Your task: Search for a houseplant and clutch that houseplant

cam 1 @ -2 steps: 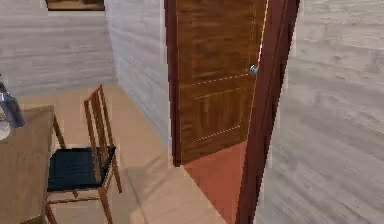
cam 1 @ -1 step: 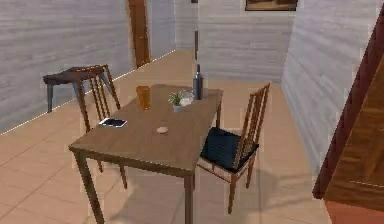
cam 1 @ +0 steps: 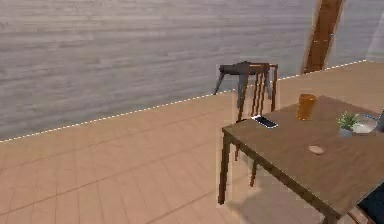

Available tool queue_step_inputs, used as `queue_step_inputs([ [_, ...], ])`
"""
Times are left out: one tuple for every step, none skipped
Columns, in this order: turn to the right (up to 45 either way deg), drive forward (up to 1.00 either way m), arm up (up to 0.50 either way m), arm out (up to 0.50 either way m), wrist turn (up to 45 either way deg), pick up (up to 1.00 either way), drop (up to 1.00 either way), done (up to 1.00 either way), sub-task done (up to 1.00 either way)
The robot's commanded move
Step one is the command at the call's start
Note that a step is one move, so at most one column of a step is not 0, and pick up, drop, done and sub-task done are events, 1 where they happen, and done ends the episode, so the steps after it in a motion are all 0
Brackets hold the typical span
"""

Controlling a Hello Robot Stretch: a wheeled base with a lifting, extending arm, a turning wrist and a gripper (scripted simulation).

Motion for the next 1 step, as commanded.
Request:
queue_step_inputs([
  [-27.0, 0.00, 0.00, 0.00, 0.0, 0.00, 0.00, 0.00, 0.00],
])
